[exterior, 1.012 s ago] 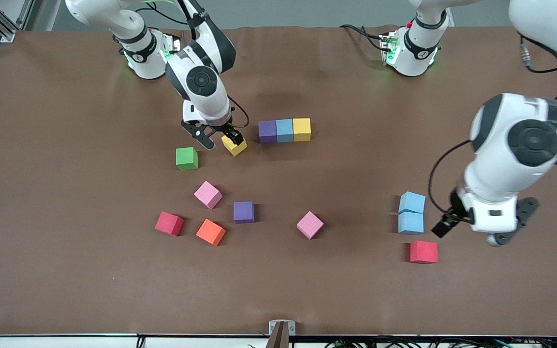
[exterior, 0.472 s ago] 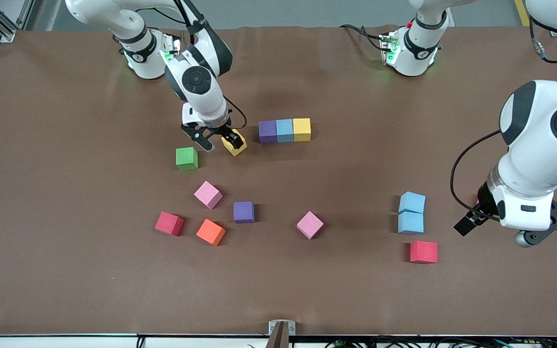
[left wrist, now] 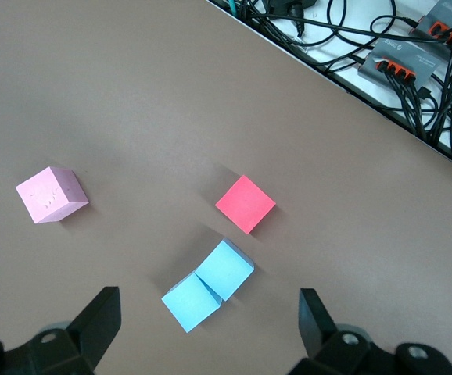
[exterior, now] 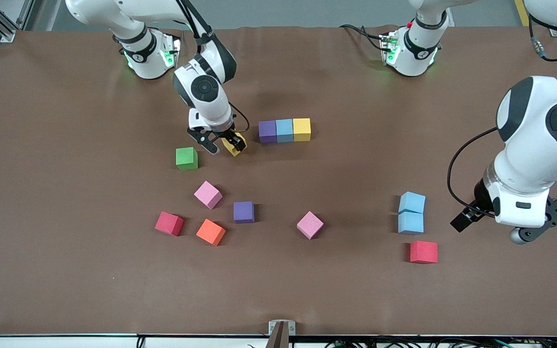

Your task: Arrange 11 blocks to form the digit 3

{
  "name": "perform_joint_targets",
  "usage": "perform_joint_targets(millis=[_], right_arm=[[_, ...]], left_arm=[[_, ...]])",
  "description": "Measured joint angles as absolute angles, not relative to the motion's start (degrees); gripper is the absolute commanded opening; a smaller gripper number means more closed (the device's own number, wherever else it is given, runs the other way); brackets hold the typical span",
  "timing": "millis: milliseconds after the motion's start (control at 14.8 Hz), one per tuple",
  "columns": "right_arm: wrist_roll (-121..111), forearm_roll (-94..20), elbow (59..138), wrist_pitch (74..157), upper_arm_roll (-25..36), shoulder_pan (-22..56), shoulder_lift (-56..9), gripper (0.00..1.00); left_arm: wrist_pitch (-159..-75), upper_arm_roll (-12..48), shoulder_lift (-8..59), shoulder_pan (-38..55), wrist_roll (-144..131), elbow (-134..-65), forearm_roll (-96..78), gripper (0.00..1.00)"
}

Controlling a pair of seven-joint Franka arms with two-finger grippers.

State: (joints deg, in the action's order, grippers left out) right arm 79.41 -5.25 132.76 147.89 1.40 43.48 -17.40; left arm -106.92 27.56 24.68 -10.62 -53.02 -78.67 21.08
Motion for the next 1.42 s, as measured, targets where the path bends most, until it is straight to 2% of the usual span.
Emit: perform_joint_targets(millis=[67, 135, 270, 337, 405, 945, 1282, 1417], right_arm=[[79.7, -5.3, 132.8, 148.3, 1.4, 43.5, -17.7, 0.83], [79.8, -5.3, 132.8, 148.5, 1.4, 43.5, -18.0, 0.7], [80.1, -5.3, 132.8, 148.8, 1.3, 43.6, -18.3, 0.31], [80.3, -5.3, 132.7, 148.9, 1.3, 43.6, -18.3, 0.15], [80.4, -5.3, 132.6, 148.9, 1.3, 43.6, -18.3, 0.04], [69.9, -5.2, 129.1, 147.5, 1.1, 44.6, -18.3, 0.01], [56.7, -5.2, 119.3, 135.5, 1.6, 44.0, -18.2, 0.01], [50.3, -5.2, 116.0, 133.4, 1.7, 43.5, -18.2, 0.01]], left_arm=[[-106.9, 27.6, 24.7, -10.6, -53.0, -78.7, 21.1, 1.0], [-106.9, 27.6, 24.7, -10.6, -53.0, -78.7, 21.1, 1.0], [-106.9, 27.6, 24.7, -10.6, -53.0, -78.7, 21.1, 1.0], [-106.9, 27.6, 24.7, -10.7, -53.0, -78.7, 21.1, 1.0], [-106.9, 27.6, 24.7, -10.7, -53.0, -78.7, 21.1, 1.0], [-106.9, 27.5, 24.7, -10.8, -52.8, -78.7, 21.1, 1.0], [-106.9, 27.5, 24.7, -10.8, -52.7, -78.7, 21.1, 1.0], [-106.9, 27.5, 24.7, -10.8, -52.6, -78.7, 21.1, 1.0]])
